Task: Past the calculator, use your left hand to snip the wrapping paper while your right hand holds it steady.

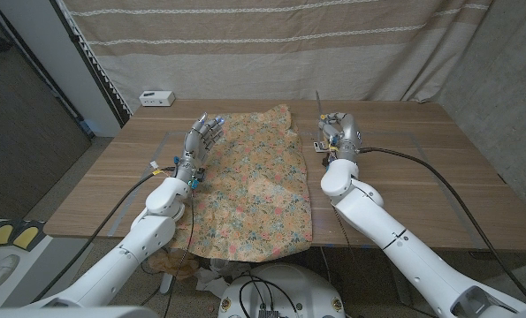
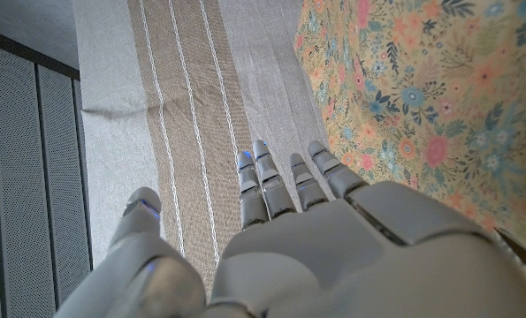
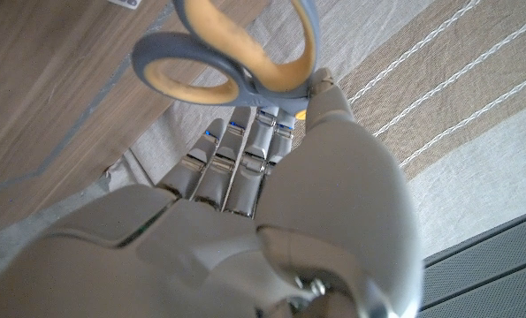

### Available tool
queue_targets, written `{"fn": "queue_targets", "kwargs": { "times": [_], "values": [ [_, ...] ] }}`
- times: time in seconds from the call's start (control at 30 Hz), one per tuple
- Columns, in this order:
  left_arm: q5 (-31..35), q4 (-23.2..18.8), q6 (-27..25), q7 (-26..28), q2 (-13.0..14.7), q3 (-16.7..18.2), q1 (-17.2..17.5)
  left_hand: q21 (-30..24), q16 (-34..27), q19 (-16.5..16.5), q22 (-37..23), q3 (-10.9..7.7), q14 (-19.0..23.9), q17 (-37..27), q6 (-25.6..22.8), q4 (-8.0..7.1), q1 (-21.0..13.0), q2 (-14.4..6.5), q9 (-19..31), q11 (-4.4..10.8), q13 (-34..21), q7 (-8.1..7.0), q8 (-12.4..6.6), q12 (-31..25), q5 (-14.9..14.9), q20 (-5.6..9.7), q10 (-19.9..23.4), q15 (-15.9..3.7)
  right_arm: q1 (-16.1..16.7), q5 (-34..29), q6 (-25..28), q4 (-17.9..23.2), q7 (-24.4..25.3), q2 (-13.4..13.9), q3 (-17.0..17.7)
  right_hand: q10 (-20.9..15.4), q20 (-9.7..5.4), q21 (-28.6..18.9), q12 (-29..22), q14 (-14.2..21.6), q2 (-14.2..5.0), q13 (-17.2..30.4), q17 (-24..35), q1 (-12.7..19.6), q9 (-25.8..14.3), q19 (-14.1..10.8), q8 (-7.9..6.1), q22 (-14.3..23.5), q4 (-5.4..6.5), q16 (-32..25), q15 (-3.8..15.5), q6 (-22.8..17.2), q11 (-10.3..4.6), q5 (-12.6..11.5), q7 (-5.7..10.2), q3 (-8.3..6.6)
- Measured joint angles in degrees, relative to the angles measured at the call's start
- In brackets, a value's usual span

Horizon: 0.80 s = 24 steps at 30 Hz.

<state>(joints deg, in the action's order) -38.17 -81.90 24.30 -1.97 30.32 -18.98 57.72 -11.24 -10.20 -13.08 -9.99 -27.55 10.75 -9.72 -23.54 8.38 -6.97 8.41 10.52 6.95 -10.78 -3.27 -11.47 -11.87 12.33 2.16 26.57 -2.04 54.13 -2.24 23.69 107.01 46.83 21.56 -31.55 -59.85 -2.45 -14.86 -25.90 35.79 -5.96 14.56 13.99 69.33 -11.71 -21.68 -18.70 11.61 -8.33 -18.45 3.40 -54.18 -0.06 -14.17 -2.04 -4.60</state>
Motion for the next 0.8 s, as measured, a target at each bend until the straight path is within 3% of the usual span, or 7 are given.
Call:
{"fn": "queue_targets", "kwargs": {
  "times": [0.8],
  "values": [
    [0.34,-1.21,-0.24,0.48,0.45,-0.01,0.48,0.00,0.00,0.00,0.00,0.24,0.00,0.00,-0.53,-0.24,0.31,-0.31,0.00,-0.21,0.00,0.09,-0.20,0.00,0.00,0.00,0.20,0.00,2.95,13.35,-15.18,-1.93,-6.93,-1.51,5.69,0.18,0.51,0.50,-0.10,-1.22,0.23,0.00,0.53,0.22,0.42,2.56,0.36,-0.16,0.00,0.00,-0.21,-0.17,-0.18,0.88,0.01,-0.45]
  ]
}}
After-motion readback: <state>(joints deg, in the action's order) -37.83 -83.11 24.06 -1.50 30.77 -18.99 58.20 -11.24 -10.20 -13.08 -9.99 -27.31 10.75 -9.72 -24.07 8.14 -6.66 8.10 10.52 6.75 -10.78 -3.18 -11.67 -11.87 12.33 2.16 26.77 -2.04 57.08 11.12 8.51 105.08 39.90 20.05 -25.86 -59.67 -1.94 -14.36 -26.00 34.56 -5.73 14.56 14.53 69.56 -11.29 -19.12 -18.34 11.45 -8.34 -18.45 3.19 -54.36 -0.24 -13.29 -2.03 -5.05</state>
